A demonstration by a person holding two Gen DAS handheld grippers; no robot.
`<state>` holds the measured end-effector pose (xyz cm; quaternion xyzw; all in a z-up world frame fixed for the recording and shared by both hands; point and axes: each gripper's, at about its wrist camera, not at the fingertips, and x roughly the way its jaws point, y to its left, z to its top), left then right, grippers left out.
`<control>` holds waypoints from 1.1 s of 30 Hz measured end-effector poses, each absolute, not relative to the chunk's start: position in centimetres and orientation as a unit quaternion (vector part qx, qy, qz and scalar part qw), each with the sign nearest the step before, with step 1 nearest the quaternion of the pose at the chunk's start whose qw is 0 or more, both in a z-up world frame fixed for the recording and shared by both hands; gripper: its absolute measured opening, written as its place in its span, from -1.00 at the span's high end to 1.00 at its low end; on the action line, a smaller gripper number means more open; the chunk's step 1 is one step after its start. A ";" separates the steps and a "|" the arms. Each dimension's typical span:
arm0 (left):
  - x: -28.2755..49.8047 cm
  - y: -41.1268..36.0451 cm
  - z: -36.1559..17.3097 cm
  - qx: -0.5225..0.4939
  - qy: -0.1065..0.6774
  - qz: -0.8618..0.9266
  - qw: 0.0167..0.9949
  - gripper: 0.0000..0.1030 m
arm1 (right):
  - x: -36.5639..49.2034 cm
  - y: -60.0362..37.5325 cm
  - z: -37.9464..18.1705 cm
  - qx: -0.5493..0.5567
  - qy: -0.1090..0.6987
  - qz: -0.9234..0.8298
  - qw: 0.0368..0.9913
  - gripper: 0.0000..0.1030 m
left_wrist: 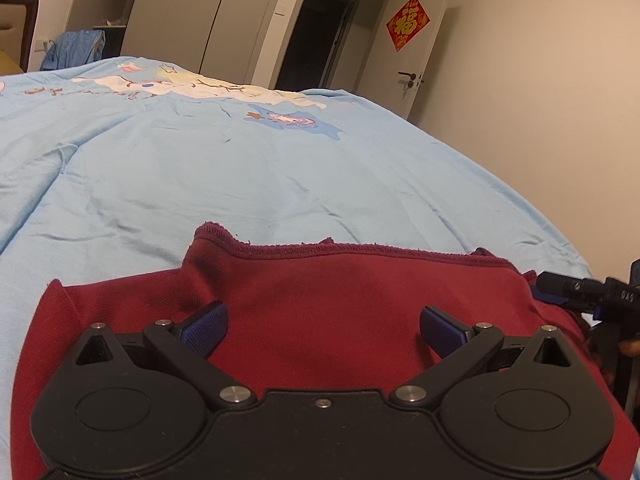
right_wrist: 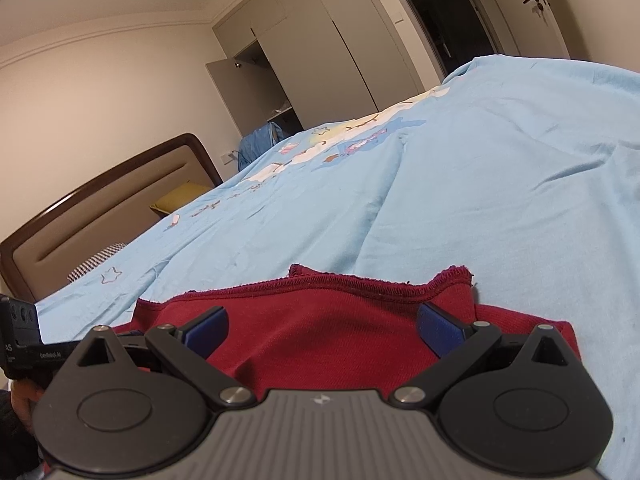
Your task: Fold small clothes
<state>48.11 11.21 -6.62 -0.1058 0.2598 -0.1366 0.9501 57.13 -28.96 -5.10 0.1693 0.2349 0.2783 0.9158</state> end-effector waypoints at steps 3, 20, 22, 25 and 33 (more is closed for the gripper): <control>48.1 11.0 -6.4 -0.098 0.268 -0.127 0.950 -0.98 | 57.4 -29.3 -5.0 0.180 0.240 0.282 0.911 -0.98; 38.8 12.7 0.2 -0.085 0.301 0.075 0.947 -0.99 | 48.8 -24.2 1.0 0.061 0.188 0.103 0.975 -1.00; 37.0 13.2 0.3 -0.096 0.296 0.106 0.944 -0.99 | 47.3 -22.2 0.6 0.015 0.180 0.062 0.982 -1.00; 34.2 13.9 0.2 -0.115 0.292 0.128 0.941 -0.99 | 44.8 -20.1 -0.3 -0.016 0.160 0.058 0.985 -1.00; 28.4 14.3 -1.4 -0.187 0.276 0.149 0.931 -0.99 | 39.5 -14.8 -2.4 -0.053 0.125 0.096 0.986 -1.00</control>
